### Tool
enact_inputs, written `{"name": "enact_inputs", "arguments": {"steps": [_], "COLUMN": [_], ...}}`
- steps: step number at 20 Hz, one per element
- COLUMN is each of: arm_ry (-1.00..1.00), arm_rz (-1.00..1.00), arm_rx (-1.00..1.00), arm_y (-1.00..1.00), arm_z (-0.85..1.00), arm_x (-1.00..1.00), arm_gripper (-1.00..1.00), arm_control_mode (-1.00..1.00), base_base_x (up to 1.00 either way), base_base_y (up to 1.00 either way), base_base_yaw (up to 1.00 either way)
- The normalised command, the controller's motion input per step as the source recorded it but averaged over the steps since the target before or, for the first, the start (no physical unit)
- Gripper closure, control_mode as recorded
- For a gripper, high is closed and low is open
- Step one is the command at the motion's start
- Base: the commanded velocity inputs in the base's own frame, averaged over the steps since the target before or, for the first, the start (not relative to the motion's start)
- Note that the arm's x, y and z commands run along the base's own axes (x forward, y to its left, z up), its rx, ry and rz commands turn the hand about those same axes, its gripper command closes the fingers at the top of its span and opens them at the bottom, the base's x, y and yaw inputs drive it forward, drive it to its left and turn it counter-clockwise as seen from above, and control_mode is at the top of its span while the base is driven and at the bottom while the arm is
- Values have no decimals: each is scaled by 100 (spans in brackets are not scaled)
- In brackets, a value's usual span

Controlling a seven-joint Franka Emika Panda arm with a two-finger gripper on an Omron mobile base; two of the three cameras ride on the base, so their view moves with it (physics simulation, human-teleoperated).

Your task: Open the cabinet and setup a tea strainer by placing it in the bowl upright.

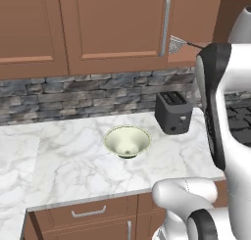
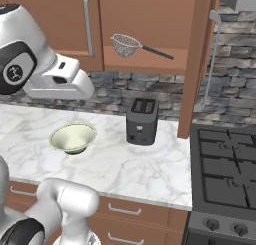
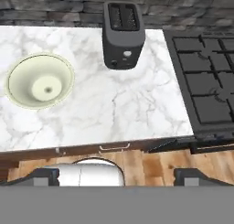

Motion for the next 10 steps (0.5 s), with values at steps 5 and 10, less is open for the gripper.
{"name": "enact_inputs", "arguments": {"steps": [5,10], "arm_ry": [-59,-63], "arm_rz": [-7,22], "arm_rx": [-4,2], "arm_y": [42,1], "arm_z": [35,56], "arm_x": [-5,17], "arm_gripper": [-100,-100], "arm_control_mode": [-100,-100], "base_base_x": [0,0], "base_base_y": [0,0], "base_base_yaw": [0,0]}}
